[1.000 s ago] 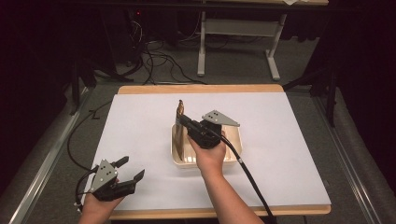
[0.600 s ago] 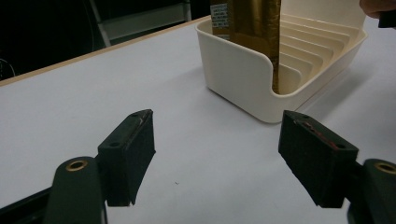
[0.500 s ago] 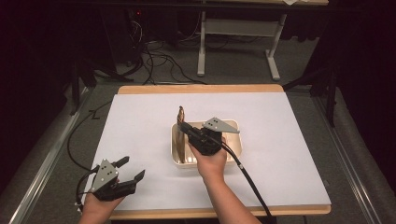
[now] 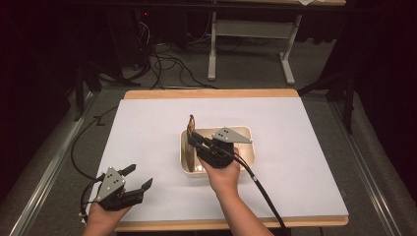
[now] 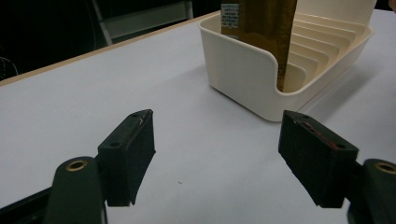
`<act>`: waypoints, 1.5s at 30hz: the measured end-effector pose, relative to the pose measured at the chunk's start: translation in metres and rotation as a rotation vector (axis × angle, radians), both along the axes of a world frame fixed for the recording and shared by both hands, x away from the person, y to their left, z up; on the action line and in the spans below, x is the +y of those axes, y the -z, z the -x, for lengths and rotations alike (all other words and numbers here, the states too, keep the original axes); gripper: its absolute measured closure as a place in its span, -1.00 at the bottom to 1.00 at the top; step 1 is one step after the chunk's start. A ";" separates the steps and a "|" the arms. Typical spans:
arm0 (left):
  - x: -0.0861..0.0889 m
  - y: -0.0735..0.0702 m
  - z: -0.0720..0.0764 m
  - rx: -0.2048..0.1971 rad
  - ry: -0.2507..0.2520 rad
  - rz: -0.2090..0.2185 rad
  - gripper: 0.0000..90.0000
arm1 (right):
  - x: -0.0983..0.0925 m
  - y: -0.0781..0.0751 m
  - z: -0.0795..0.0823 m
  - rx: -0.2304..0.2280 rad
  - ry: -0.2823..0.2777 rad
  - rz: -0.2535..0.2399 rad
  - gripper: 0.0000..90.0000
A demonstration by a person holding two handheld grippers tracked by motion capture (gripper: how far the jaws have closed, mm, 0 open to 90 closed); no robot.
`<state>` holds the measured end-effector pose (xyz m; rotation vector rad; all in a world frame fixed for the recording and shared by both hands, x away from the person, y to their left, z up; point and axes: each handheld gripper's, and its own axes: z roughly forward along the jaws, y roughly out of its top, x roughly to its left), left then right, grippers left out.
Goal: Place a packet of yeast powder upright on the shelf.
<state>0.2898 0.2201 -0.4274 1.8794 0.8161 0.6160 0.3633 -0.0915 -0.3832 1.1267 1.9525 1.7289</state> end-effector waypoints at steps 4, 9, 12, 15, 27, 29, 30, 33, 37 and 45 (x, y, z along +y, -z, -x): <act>0.000 0.000 0.000 -0.001 -0.001 -0.005 -0.39 | 0.000 -0.001 0.001 0.010 -0.013 0.003 0.47; -0.001 0.001 -0.001 0.004 0.000 -0.007 -0.39 | -0.001 -0.003 0.002 0.021 -0.007 0.022 0.21; -0.001 0.001 -0.001 0.005 0.000 -0.008 -0.39 | -0.002 -0.004 0.002 0.031 -0.002 0.033 0.13; -0.001 0.002 -0.001 0.006 0.000 -0.008 -0.39 | -0.003 -0.005 0.002 0.036 0.003 0.040 0.08; -0.001 0.002 -0.002 0.006 -0.001 -0.007 -0.39 | -0.003 -0.015 0.002 0.016 0.027 0.076 -0.32; -0.001 0.002 -0.002 0.007 0.001 -0.006 -0.39 | -0.003 -0.017 0.002 0.015 0.036 0.081 -0.43; -0.001 0.001 -0.001 0.005 0.001 -0.007 -0.39 | -0.003 -0.018 0.002 0.012 0.040 0.085 -0.48; -0.001 0.001 -0.001 0.006 0.001 -0.009 -0.39 | -0.002 -0.021 0.003 0.010 0.037 0.101 -0.60; -0.001 0.002 -0.001 0.008 0.000 -0.008 -0.39 | -0.003 -0.024 0.006 0.001 0.024 0.121 -0.66; -0.003 0.002 0.000 0.011 0.003 -0.012 -0.39 | -0.020 -0.028 0.016 -0.017 0.025 0.150 -0.66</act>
